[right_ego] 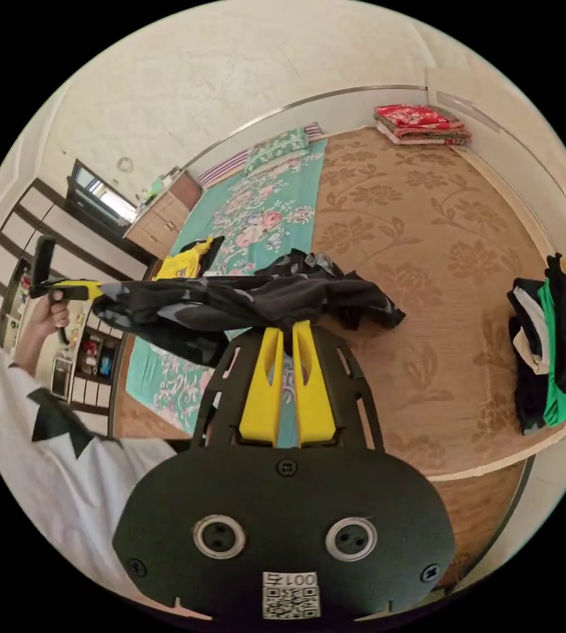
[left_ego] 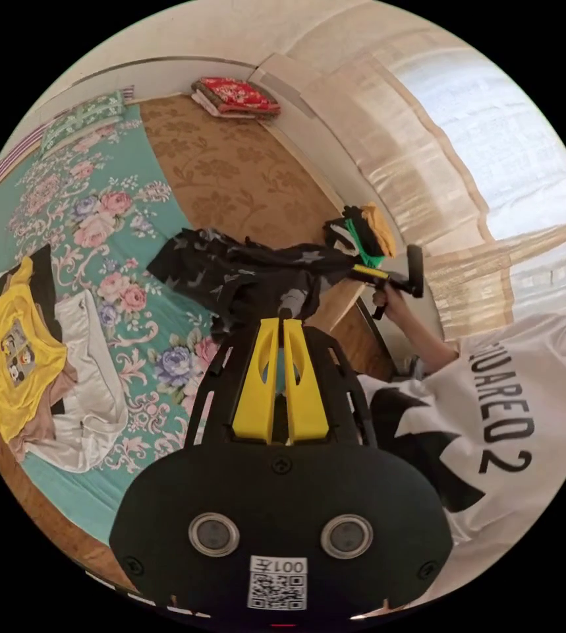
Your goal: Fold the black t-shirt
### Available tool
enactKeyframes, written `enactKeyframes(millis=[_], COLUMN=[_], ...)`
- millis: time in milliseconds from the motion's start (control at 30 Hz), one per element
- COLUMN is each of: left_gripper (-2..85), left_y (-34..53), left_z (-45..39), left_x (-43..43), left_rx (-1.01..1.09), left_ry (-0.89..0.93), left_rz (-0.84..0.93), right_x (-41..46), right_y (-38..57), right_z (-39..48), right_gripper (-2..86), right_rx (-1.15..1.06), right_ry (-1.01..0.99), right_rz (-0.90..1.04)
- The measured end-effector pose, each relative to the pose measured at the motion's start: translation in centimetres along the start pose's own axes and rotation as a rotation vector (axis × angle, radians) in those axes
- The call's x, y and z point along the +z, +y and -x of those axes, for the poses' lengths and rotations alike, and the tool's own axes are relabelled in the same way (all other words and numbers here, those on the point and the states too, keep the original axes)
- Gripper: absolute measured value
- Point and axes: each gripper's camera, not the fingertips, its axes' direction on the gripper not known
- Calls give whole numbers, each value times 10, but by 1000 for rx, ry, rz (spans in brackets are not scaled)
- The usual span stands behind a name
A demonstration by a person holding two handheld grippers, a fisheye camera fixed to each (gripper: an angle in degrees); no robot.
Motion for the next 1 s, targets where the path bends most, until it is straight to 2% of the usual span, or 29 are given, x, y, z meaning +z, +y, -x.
enactKeyframes(millis=[100, 200, 300, 400, 567, 700, 800, 933, 1000], left_gripper=[-9, -9, -9, -9, -9, -9, -9, -9, -9], left_y=[20, 16, -33, -106, -192, -195, -178, -141, -123], left_z=[7, 20, 42, 51, 20, -4, -10, 8, 26], left_x=[15, 29, 30, -4, -115, -157, -162, -125, -96], left_rx=[-28, -47, -3, 68, 196, 284, 322, 316, 296], left_ry=[155, 180, 100, -35, -205, -256, -265, -333, -371], left_rz=[51, 20, -9, -62, -258, -342, -374, -313, -251], right_x=[-41, -52, -43, -55, -132, -187, -196, -168, -127], right_y=[14, 2, -51, -126, -205, -213, -196, -164, -141], right_z=[2, -9, -24, -25, -1, 20, 31, 38, 35], right_gripper=[23, 23, 23, 22, 22, 21, 21, 22, 22], right_rx=[-72, -94, -156, -253, -385, -468, -519, -570, -587], right_ry=[22, 59, 143, 237, 331, 374, 406, 467, 513], right_rz=[116, 132, 98, 22, -201, -324, -338, -258, -145])
